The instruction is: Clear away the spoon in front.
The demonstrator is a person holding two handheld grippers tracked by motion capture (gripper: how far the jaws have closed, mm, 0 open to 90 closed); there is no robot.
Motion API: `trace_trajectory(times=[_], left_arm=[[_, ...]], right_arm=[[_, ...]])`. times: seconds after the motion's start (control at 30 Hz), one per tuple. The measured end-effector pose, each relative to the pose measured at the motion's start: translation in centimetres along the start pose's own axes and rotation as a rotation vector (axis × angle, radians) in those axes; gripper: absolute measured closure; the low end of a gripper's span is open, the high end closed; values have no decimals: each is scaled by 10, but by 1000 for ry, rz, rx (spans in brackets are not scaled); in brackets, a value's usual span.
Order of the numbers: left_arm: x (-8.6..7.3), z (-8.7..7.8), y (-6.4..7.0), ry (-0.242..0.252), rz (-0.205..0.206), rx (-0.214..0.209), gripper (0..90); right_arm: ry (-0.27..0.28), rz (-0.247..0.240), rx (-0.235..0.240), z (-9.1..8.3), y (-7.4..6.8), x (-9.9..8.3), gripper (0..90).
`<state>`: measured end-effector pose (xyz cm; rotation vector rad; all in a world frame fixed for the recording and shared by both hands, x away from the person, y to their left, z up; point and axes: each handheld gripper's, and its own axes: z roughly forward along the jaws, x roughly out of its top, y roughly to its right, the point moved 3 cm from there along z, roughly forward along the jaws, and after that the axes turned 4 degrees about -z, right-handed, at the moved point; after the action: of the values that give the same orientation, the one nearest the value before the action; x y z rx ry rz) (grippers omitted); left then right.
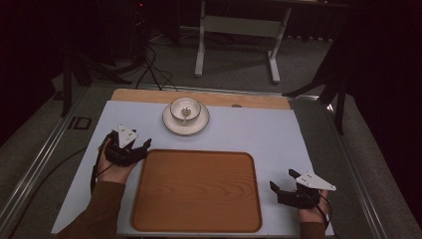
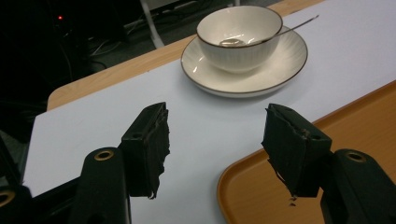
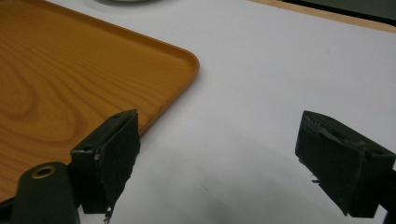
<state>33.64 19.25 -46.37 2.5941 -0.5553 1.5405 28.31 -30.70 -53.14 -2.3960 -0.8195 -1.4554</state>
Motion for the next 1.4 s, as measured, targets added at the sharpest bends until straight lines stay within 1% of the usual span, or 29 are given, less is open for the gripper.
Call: trace_trajectory(times=[0.23,0.37,0.53,1.0,1.2,1.4], left_arm=[[13,10,8,7,15,-20,401],[17,14,13,12,9,-37,400],[21,22,20,4,27,-52,400],[35,37,34,16,71,-90,398],[39,44,40,12,75,-100,398],[43,50,43,15,74,-105,398]], right_arm=[[4,0,0,0,1,0,137],[2,-1,2,0,0,0,138],[5,0,2,0,1,0,137],[5,0,2,0,1,0,138],[6,0,1,-1,1,0,137],[7,-2,-1,-1,1,0,137]])
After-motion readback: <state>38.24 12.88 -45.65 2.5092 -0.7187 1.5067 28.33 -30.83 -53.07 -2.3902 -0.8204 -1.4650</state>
